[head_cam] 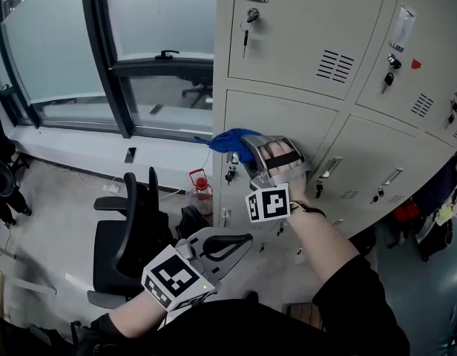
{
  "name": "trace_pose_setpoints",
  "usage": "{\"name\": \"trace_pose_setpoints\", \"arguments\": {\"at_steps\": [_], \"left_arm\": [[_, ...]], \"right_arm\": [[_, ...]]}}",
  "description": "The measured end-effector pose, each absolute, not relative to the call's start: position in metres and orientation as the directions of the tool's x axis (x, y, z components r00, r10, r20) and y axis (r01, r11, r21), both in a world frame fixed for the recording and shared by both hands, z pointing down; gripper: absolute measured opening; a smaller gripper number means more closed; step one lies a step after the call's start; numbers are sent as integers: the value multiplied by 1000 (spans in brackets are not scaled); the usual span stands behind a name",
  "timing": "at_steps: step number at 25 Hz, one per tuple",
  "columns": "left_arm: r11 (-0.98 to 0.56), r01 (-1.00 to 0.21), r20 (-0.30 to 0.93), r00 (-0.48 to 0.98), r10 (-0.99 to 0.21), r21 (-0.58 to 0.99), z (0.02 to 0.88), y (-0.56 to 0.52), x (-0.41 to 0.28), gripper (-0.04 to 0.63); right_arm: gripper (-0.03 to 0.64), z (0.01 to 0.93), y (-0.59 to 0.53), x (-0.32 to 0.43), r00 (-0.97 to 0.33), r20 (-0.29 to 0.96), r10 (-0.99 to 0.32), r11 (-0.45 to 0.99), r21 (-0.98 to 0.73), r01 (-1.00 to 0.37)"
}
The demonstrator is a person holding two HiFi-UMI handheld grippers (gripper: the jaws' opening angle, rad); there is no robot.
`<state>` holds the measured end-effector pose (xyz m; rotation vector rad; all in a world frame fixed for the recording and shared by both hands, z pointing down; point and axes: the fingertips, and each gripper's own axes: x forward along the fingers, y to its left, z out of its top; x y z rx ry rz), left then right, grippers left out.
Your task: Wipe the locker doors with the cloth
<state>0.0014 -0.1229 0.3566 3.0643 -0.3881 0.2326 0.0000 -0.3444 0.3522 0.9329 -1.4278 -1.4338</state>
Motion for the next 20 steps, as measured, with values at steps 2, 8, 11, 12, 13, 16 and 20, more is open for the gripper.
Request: {"name": "trace_pose_setpoints", "arguments": {"at_steps": [2,8,11,12,13,16,20], "left_arm": [[-971,-239,151,961,-234,19,355,-123,7,8],[-979,-204,145,969,-200,8,353,-125,32,8],[-984,-181,144,974,-178,9,352,-125,47,8],[-985,-173,144,975,-170,10,352,-124,53,8],[-986,-166,145,976,-162,11,352,-123,58,8],[-988,-156,152,977,-152,17,353,-121,70,8],[-985,-168,158,974,-161,32,354,-124,73,8]], "right_arm": [[101,352,-340,19,-311,73,-948,51,996,76],[101,356,-320,100,-215,76,-974,57,994,92],[101,356,-313,130,-172,74,-982,62,995,72],[101,356,-311,139,-162,73,-984,63,996,65],[101,356,-309,147,-153,71,-986,63,996,60],[101,354,-303,169,-124,63,-990,59,998,36],[101,352,-298,186,-86,50,-995,51,999,-17]]}}
